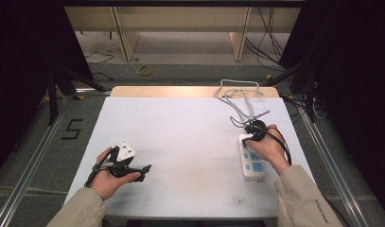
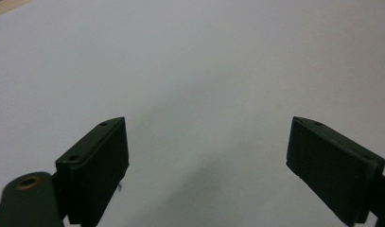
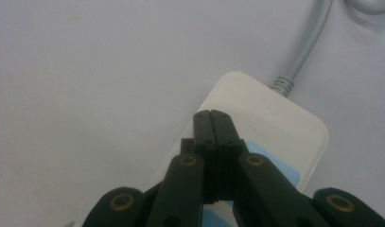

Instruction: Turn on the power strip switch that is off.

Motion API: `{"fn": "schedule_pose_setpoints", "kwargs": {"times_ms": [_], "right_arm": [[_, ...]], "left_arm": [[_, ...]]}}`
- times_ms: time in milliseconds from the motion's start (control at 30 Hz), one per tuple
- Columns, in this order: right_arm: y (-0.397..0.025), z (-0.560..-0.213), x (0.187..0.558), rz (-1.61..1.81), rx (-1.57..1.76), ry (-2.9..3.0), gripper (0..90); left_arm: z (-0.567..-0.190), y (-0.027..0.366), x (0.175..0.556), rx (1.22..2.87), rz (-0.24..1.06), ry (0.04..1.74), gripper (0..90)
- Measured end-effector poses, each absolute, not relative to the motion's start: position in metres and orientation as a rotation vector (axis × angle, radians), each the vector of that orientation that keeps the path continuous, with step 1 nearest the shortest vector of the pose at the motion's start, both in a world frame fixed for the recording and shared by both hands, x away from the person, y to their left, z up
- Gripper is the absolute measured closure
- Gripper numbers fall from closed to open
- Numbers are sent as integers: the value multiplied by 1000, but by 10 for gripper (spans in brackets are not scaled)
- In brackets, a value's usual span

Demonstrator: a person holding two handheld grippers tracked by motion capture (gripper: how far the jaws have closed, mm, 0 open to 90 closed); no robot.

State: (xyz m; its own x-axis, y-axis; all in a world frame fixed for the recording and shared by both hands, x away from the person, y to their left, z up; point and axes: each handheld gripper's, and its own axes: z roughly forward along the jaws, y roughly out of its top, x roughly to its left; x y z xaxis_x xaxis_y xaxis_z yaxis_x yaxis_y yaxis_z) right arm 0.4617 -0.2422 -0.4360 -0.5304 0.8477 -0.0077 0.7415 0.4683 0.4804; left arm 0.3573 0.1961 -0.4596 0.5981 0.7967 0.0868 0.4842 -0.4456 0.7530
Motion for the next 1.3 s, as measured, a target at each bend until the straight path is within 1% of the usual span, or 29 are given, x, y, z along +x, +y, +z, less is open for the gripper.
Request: {"fn": "schedule_pose_setpoints", "kwargs": {"times_ms": [1300], "right_arm": [[-234,-436,461,543,1357,2461,900]], "left_arm": [[-460,195,357,2127,569,1003,132]]}}
